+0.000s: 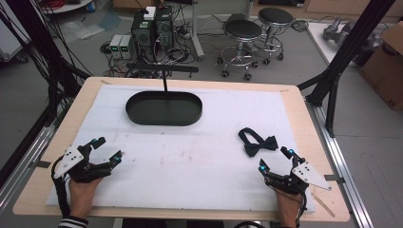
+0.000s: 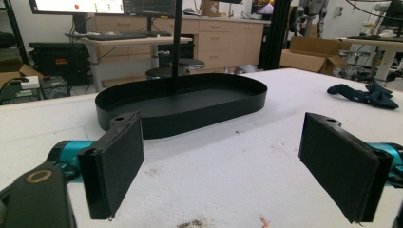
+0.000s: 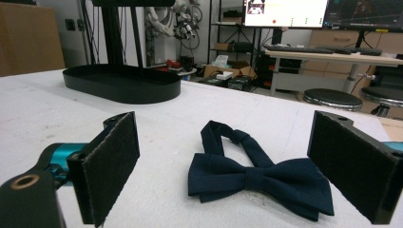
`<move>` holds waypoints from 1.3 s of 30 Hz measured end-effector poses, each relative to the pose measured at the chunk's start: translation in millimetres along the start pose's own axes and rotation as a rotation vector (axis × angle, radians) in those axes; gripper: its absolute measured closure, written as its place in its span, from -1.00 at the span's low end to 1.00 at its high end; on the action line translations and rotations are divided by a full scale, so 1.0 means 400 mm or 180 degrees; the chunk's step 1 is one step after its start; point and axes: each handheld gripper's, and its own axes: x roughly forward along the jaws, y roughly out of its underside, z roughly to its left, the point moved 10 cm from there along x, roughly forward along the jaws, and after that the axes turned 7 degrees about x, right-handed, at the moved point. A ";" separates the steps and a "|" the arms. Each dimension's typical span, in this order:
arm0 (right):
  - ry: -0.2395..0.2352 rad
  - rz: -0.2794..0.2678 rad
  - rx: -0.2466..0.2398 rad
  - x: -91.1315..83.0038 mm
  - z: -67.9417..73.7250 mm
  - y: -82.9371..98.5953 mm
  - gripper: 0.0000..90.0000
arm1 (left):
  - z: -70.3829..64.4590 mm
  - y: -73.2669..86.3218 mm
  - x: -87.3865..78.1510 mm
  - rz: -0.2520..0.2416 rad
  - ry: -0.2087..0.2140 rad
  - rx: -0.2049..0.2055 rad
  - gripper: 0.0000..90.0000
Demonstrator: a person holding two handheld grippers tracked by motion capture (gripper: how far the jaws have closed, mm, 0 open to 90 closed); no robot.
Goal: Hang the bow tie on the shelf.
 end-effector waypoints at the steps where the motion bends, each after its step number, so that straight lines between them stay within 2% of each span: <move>1: -0.0005 -0.0001 0.0038 -0.002 0.001 0.000 -0.80 | 0.001 0.000 0.001 -0.0001 -0.0007 -0.0021 -0.65; 9: -0.0019 -0.0042 0.0073 -0.005 -0.001 -0.002 -0.80 | -0.001 0.000 0.002 0.0014 -0.0027 0.0015 -0.65; 15: -0.0021 -0.0074 0.0045 -0.006 -0.001 -0.004 -0.80 | 0.000 0.001 0.002 0.0014 -0.0008 0.0007 -0.68; 22: -0.0001 -0.0044 0.0061 -0.003 -0.004 -0.003 -0.80 | 0.001 0.001 0.003 0.0029 -0.0004 -0.0007 -0.71; 24: 0.0003 -0.0023 0.0084 -0.003 -0.002 -0.002 -0.80 | -0.003 0.000 0.002 0.0014 0.0009 0.0030 -0.71; 25: 0.0031 -0.0033 0.0020 -0.001 -0.003 -0.003 -0.80 | -0.004 0.000 0.002 0.0020 0.0004 0.0050 -0.71; 35: -0.0078 0.0311 0.0076 0.023 -0.002 0.008 -0.80 | -0.004 0.000 0.002 0.0019 0.0006 0.0049 -0.71; 39: -0.0126 0.0340 0.0040 0.032 0.006 -0.010 -0.80 | -0.004 -0.001 0.001 0.0002 0.0009 0.0050 -0.71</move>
